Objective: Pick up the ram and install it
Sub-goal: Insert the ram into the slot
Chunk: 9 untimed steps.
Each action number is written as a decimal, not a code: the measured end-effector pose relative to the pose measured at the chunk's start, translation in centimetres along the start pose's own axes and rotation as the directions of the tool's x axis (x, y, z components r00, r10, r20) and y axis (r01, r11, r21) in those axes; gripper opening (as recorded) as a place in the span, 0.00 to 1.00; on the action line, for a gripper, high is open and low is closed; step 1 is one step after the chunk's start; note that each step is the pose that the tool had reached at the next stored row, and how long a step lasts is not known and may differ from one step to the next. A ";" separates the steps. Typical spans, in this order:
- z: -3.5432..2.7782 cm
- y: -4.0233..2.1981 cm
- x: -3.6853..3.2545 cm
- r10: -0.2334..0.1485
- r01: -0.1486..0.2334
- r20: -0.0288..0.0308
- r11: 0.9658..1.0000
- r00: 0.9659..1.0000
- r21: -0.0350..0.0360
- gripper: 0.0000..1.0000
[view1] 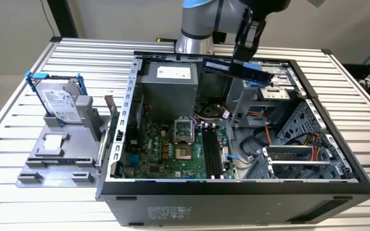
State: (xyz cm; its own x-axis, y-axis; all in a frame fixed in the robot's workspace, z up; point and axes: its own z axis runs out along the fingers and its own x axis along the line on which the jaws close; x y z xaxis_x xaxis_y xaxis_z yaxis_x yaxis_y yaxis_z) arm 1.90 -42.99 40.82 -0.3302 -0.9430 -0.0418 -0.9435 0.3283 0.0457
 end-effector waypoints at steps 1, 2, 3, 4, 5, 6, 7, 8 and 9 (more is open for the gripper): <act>0.00 0.00 0.00 0.016 -0.016 0.001 1.000 1.000 0.001 0.00; 0.00 0.00 0.00 0.033 -0.033 0.002 0.999 0.999 0.001 0.00; 0.00 0.00 0.00 0.049 -0.049 0.002 0.999 0.999 0.002 0.00; 0.00 0.00 0.00 0.066 -0.066 0.003 0.998 0.998 0.003 0.00; 0.00 0.00 0.00 0.081 -0.081 0.004 0.997 0.997 0.003 0.00; 0.00 0.00 0.00 0.098 -0.098 0.005 0.995 0.995 0.004 0.00; 0.00 0.00 0.00 0.113 -0.113 0.005 0.994 0.994 0.004 0.00; 0.00 0.00 0.00 0.129 -0.129 0.006 0.992 0.992 0.005 0.00; 0.00 0.00 0.00 0.146 -0.146 0.007 0.989 0.989 0.006 0.00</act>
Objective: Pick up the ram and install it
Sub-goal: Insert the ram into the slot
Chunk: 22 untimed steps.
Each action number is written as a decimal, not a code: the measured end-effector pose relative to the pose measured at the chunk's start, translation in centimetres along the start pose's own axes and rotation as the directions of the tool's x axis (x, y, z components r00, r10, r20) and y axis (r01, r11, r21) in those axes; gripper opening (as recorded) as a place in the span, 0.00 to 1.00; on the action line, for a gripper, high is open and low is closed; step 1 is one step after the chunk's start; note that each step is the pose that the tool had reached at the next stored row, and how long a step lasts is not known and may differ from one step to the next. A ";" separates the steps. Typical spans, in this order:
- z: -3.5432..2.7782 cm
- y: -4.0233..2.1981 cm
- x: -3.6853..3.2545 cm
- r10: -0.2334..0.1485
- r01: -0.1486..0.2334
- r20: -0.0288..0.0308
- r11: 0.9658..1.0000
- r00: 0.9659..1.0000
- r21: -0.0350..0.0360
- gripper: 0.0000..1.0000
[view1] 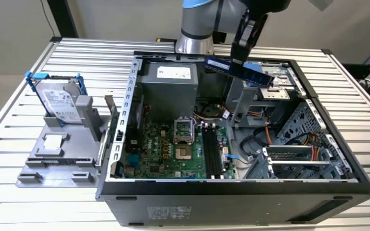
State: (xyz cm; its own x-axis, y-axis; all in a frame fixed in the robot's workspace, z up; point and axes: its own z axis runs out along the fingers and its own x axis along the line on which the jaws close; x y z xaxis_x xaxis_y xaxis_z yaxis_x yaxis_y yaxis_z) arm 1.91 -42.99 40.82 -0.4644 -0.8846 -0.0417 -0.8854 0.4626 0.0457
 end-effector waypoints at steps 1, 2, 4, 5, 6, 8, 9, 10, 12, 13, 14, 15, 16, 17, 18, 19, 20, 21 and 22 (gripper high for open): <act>0.00 0.00 0.00 0.016 -0.016 0.001 1.000 1.000 0.001 0.00; 0.00 0.00 0.00 0.031 -0.031 0.001 1.000 1.000 0.001 0.00; 0.00 0.00 0.00 0.063 -0.063 0.003 0.998 0.998 0.003 0.00; 0.00 0.00 0.00 0.079 -0.079 0.004 0.997 0.997 0.003 0.00; 0.00 0.00 0.00 0.095 -0.095 0.005 0.995 0.995 0.004 0.00; 0.00 0.00 0.00 0.127 -0.127 0.006 0.992 0.992 0.005 0.00; 0.00 0.00 0.00 0.142 -0.142 0.007 0.990 0.990 0.006 0.00; 0.00 0.00 0.00 0.160 -0.160 0.008 0.987 0.987 0.006 0.00; 0.01 0.00 0.00 0.191 -0.191 0.010 0.981 0.981 0.007 0.00; 0.01 0.00 0.00 0.207 -0.207 0.010 0.978 0.978 0.008 0.00; 0.00 0.00 0.00 0.223 -0.223 0.011 0.975 0.975 0.008 0.00; 0.01 0.00 0.00 0.240 -0.240 0.012 0.971 0.971 0.009 0.00; 0.00 0.00 0.00 0.256 -0.256 0.013 0.967 0.967 0.009 0.00; 0.00 0.00 0.00 0.273 -0.273 0.014 0.962 0.962 0.010 0.00; 0.01 0.00 0.00 0.289 -0.289 0.015 0.957 0.957 0.010 0.00; 0.01 0.00 0.00 0.305 -0.306 0.016 0.952 0.952 0.011 0.00; 0.01 0.00 0.00 0.321 -0.321 0.017 0.947 0.947 0.011 0.00; 0.01 0.00 0.00 0.337 -0.337 0.018 0.941 0.941 0.011 0.00; 0.01 0.00 0.00 0.354 -0.354 0.019 0.935 0.935 0.012 0.00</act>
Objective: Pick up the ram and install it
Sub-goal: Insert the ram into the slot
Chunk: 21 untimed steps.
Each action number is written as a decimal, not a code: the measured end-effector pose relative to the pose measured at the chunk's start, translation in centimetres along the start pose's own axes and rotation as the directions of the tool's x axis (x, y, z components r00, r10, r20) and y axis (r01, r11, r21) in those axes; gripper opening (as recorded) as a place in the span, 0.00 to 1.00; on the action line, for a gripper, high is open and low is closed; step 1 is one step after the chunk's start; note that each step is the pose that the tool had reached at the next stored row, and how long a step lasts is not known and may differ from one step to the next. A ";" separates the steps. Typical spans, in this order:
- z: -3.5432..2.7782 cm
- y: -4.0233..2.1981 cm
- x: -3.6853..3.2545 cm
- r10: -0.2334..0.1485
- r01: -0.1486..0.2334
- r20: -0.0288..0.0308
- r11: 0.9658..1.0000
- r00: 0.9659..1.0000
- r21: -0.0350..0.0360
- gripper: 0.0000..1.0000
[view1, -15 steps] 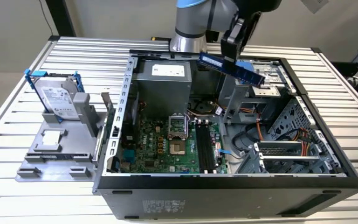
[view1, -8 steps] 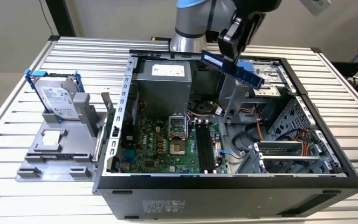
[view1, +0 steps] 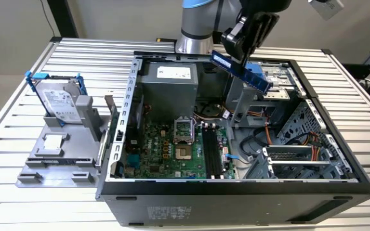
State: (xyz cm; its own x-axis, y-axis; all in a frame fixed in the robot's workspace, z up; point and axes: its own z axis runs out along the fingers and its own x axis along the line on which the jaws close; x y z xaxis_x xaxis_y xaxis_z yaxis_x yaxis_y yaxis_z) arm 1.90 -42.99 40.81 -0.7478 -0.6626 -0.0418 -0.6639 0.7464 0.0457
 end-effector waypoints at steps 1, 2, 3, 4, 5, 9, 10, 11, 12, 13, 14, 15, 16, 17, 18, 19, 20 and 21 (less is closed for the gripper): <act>0.00 0.00 0.00 0.017 -0.017 0.001 1.000 1.000 0.001 0.00; 0.00 0.00 0.00 0.034 -0.034 0.002 0.999 0.999 0.001 0.00; 0.00 0.00 0.00 0.052 -0.052 0.002 0.999 0.999 0.002 0.00; 0.01 0.00 0.00 0.069 -0.069 0.003 0.998 0.998 0.003 0.00; 0.01 0.00 0.00 0.086 -0.086 0.004 0.996 0.996 0.003 0.00; 0.00 0.00 0.00 0.153 -0.153 0.007 0.988 0.988 0.006 0.00; 0.00 0.00 0.00 0.169 -0.169 0.008 0.986 0.986 0.006 0.00; 0.00 0.00 0.00 0.186 -0.186 0.009 0.983 0.983 0.007 0.00; 0.00 0.00 0.00 0.202 -0.202 0.010 0.979 0.979 0.008 0.00; 0.00 0.00 0.00 0.217 -0.217 0.011 0.976 0.976 0.008 0.00; 0.00 0.00 0.00 0.233 -0.233 0.012 0.972 0.972 0.009 0.00; 0.00 0.00 0.00 0.249 -0.249 0.013 0.968 0.968 0.009 0.00; 0.00 0.00 0.00 0.263 -0.263 0.014 0.965 0.965 0.009 0.00; 0.00 0.00 0.00 0.280 -0.280 0.014 0.960 0.960 0.010 0.00; 0.00 0.00 0.00 0.295 -0.295 0.015 0.955 0.955 0.010 0.00; 0.01 0.00 0.00 0.310 -0.311 0.016 0.950 0.950 0.011 0.00; 0.01 0.00 0.00 0.325 -0.326 0.017 0.945 0.945 0.011 0.00; 0.01 0.00 0.00 0.341 -0.341 0.018 0.940 0.940 0.011 0.00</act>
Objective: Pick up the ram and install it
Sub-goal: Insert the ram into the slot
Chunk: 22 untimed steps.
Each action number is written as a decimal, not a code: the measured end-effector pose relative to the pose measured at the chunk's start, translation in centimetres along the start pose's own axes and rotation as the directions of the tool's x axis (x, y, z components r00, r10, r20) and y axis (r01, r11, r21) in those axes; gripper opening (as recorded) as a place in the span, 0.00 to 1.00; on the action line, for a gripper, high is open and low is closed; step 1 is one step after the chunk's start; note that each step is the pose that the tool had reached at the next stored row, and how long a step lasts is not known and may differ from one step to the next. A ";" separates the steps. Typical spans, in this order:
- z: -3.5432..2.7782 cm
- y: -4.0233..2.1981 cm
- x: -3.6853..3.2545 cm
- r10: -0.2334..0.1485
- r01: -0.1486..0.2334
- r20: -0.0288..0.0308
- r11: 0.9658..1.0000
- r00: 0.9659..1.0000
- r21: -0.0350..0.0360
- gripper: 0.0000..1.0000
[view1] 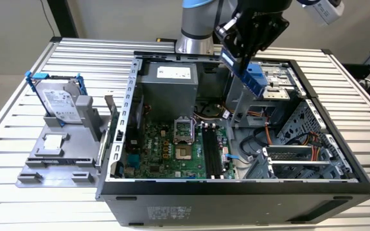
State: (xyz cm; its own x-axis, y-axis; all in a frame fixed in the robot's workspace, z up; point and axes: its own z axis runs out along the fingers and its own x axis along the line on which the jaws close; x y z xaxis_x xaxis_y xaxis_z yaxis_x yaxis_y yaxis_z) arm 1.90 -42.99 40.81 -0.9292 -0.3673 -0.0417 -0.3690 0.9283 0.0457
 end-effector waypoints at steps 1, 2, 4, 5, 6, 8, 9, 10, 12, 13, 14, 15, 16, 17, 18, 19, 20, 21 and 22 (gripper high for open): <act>0.00 0.00 0.00 0.016 -0.016 0.001 1.000 1.000 0.001 0.00; 0.00 0.00 0.00 0.031 -0.031 0.001 1.000 1.000 0.001 0.00; 0.00 0.00 0.00 0.064 -0.064 0.003 0.998 0.998 0.003 0.00; 0.00 0.00 0.00 0.079 -0.079 0.004 0.997 0.997 0.003 0.00; 0.00 0.00 0.00 0.095 -0.095 0.005 0.995 0.995 0.004 0.00; 0.00 0.00 0.00 0.126 -0.126 0.006 0.992 0.992 0.005 0.00; 0.01 0.00 0.00 0.142 -0.142 0.007 0.990 0.990 0.005 0.00; 0.01 0.00 0.00 0.158 -0.158 0.008 0.987 0.987 0.006 0.00; 0.01 0.00 0.00 0.189 -0.189 0.009 0.982 0.982 0.007 0.00; 0.01 0.00 0.00 0.203 -0.203 0.010 0.979 0.979 0.007 0.00; 0.01 0.00 0.00 0.218 -0.218 0.011 0.976 0.976 0.008 0.00; 0.01 0.00 0.00 0.234 -0.234 0.012 0.972 0.972 0.009 0.00; 0.01 0.00 0.00 0.247 -0.247 0.013 0.969 0.969 0.009 0.00; 0.01 0.00 0.00 0.261 -0.261 0.013 0.965 0.965 0.009 0.00; 0.01 0.00 0.00 0.276 -0.276 0.014 0.961 0.961 0.010 0.00; 0.01 0.00 0.00 0.291 -0.291 0.015 0.957 0.957 0.010 0.00; 0.01 0.00 0.00 0.303 -0.303 0.016 0.953 0.953 0.011 0.00; 0.01 0.00 0.00 0.310 -0.310 0.016 0.951 0.951 0.011 0.00; 0.01 0.00 0.00 0.311 -0.311 0.016 0.950 0.950 0.011 0.00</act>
State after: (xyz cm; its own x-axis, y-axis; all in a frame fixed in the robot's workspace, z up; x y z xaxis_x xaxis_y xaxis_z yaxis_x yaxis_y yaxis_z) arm 1.91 -42.99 40.80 -0.9974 -0.0592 -0.0417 -0.0611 0.9971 0.0457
